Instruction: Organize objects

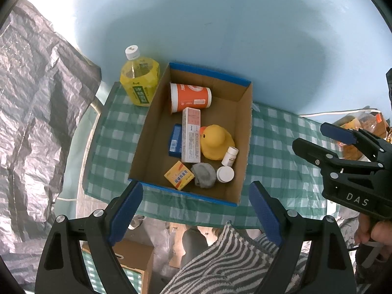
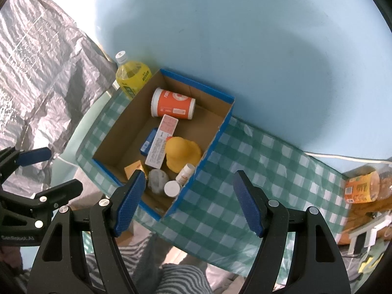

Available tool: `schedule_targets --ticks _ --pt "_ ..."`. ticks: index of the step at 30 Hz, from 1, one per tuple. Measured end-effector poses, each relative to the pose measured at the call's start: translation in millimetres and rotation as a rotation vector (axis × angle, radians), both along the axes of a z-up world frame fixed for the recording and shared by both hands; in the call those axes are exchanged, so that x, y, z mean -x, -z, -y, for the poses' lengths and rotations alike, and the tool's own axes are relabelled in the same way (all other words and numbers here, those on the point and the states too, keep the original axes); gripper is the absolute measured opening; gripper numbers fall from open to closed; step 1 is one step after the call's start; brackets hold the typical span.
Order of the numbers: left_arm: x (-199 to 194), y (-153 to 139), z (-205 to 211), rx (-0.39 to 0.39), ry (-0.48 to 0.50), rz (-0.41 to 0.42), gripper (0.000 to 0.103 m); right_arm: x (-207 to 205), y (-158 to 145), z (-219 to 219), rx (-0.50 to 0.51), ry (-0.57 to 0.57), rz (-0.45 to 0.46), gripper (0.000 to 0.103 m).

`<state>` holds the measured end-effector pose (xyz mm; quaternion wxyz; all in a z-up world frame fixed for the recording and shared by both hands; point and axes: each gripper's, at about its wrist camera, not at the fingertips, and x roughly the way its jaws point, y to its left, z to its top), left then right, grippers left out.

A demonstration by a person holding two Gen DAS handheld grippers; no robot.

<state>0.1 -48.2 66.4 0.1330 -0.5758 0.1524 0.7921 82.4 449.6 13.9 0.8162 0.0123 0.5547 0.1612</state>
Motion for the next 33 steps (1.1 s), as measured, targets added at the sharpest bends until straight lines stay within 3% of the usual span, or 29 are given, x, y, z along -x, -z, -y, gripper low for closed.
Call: schedule_targets --ticks 33 --pt "0.2 5.3 3.4 0.012 -0.058 0.008 0.089 -6.6 3.9 -9.1 0.027 -0.058 -0.011 0.073"
